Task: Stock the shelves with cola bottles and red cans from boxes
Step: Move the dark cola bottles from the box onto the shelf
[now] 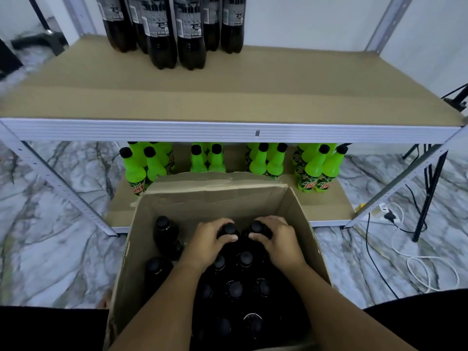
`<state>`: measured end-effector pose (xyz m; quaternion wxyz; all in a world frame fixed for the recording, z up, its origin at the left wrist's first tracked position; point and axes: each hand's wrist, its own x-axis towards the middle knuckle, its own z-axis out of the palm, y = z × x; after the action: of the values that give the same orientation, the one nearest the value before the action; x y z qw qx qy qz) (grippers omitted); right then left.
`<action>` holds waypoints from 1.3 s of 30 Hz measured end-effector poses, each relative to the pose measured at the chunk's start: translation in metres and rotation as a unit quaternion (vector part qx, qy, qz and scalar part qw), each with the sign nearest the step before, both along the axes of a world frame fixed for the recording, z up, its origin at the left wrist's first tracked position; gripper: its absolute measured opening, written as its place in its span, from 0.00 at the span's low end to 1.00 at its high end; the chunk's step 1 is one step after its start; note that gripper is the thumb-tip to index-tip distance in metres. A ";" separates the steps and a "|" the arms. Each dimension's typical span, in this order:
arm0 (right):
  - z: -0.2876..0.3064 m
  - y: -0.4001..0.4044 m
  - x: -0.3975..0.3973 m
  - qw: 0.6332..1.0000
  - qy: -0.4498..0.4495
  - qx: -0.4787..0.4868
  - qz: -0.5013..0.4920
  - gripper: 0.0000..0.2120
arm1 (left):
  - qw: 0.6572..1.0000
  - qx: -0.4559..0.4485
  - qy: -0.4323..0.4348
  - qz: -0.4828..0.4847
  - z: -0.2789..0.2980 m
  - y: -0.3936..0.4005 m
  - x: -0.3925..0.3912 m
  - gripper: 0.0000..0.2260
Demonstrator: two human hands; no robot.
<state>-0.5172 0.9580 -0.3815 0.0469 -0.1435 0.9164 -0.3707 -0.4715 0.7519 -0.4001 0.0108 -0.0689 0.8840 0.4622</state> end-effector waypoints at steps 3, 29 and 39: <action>0.018 0.000 -0.002 0.999 0.007 -0.053 -0.002 0.17 | 0.999 0.013 0.037 -0.005 0.021 -0.001 -0.001 0.15; 0.334 -0.010 -0.045 0.892 0.291 -0.343 -0.044 0.11 | 0.916 0.144 0.374 -0.017 0.372 0.056 -0.065 0.17; 0.343 -0.010 -0.128 0.883 0.337 -0.318 -0.075 0.13 | 0.916 0.120 0.382 0.005 0.385 0.066 -0.142 0.10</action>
<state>-0.6450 0.9480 -0.0387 -0.3406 -0.1976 0.7181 -0.5738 -0.6136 0.8183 -0.0155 -0.3222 0.1103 0.7582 0.5560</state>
